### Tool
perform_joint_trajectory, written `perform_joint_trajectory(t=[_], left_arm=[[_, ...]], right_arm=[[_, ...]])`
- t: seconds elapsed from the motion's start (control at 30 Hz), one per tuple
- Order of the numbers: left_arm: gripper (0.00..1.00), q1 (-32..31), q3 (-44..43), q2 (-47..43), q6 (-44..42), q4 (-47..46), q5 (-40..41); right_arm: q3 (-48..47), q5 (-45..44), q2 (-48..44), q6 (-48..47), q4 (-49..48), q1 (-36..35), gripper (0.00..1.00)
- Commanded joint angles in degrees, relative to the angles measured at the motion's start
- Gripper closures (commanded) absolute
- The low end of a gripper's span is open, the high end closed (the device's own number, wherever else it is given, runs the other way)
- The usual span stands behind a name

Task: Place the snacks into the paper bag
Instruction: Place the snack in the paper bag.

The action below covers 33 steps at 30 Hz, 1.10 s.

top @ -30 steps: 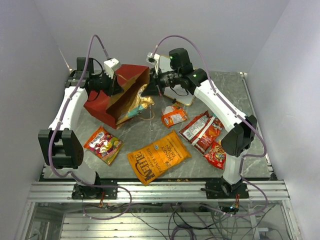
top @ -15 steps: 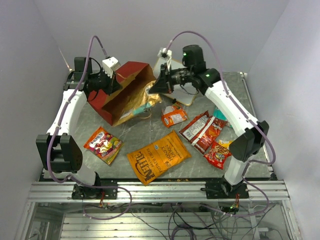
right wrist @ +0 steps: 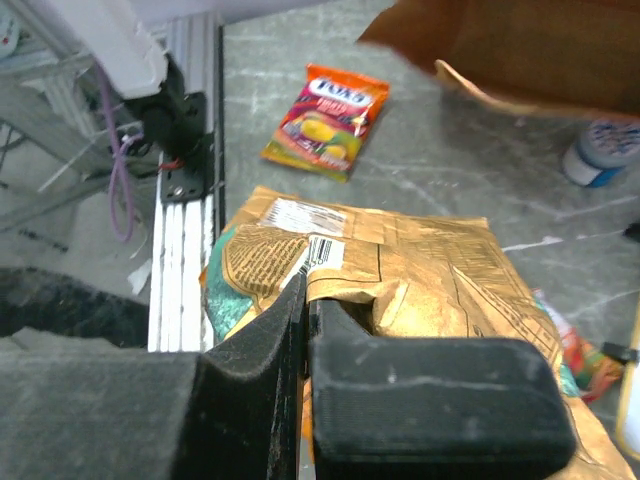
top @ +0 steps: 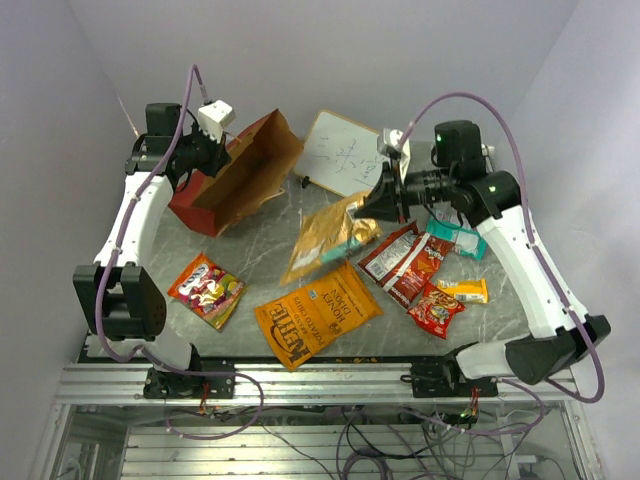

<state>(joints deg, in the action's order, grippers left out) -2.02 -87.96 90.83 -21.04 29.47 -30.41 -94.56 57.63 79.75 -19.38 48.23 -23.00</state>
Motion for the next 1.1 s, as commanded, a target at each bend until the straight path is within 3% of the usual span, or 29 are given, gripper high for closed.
perform_joint_trajectory(t=[0.0, 0.13, 0.33, 0.57, 0.77, 0.9, 1.07], left_arm=[[0.93, -0.4, -3.4, 1.4, 1.7, -1.4, 1.2], [0.93, -0.4, -4.8, 2.4, 2.8, -0.3, 1.5], [0.93, -0.4, -2.8, 1.9, 4.2, -1.8, 0.9], [0.93, -0.4, -3.1, 2.2, 4.3, -1.3, 0.4], [0.93, -0.5, -3.6, 2.0, 4.2, -1.1, -0.1], [0.93, -0.5, -3.2, 1.5, 4.0, -0.9, -0.3], [0.93, -0.5, -1.4, -0.2, 2.9, -1.4, 0.1]], right_arm=[[6.7, 5.7, -1.1, -7.5, 1.8, -0.2, 1.00], [8.9, 9.0, 1.9, -10.3, 2.6, -1.3, 1.00], [22.1, 8.1, 2.4, -7.2, -9.3, -1.8, 1.00], [29.1, -2.8, 4.5, -20.6, 2.6, -0.6, 0.98], [35.2, -17.3, 3.1, -22.5, 2.7, -0.6, 0.71], [34.3, -24.5, 0.3, -22.9, 2.6, -0.6, 0.49], [28.9, -27.9, -0.9, -22.3, 1.8, -0.6, 0.38]])
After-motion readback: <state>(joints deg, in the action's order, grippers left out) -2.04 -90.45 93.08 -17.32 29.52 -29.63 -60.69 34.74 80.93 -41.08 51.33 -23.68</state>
